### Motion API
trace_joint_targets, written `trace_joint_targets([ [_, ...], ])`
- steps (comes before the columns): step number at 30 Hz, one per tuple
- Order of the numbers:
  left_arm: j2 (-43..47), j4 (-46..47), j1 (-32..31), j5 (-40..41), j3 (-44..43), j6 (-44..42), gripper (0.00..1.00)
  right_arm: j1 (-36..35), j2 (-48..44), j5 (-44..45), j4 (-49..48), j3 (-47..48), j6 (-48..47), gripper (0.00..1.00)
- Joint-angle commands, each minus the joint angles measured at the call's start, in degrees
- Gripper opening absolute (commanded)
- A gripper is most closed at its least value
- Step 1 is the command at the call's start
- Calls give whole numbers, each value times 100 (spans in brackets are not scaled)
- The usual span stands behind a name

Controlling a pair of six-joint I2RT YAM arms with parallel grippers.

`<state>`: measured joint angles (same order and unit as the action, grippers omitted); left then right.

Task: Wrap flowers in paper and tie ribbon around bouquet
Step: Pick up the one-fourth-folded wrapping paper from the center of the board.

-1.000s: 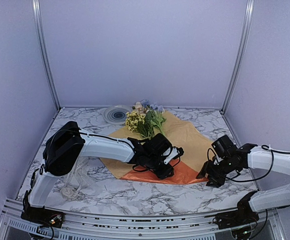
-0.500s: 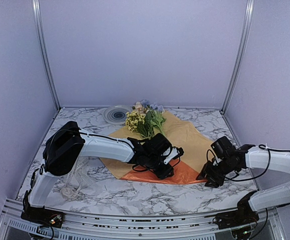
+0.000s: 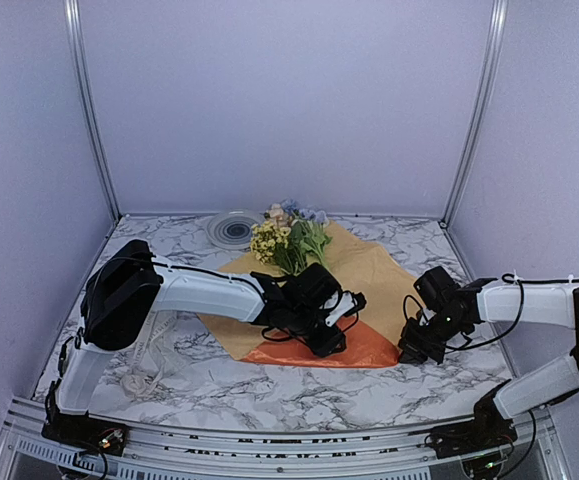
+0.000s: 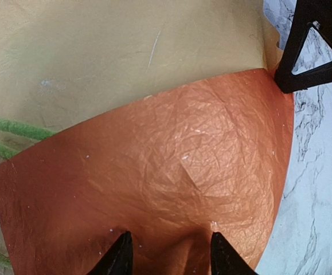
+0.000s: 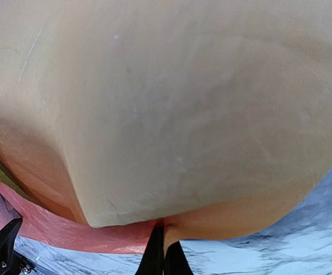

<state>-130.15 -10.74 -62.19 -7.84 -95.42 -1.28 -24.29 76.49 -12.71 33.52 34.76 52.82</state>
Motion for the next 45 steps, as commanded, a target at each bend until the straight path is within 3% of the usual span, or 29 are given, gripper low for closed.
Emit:
trace_joint_targets([
  [1,66,41,-4,-101,-306,4,47,27,-23,397,354,40,-118,0],
  [13,-865,-261,157,96,-987,209,48,-341,-663,1573,908,953,-441,0],
  [22,-946,-298,230,-31,-1023,350,47,-1272,-587,2356,943,1859,-780,0],
  [28,-889,-207,342,-128,-919,471,47,-1624,-696,2067,315,1811,-963,0],
  [37,384,1038,569,-542,319,767,49,-1964,-280,1968,-36,1785,-1702,0],
  [45,1225,1014,726,-960,1104,901,51,-2320,158,2021,-116,1884,-2402,0],
])
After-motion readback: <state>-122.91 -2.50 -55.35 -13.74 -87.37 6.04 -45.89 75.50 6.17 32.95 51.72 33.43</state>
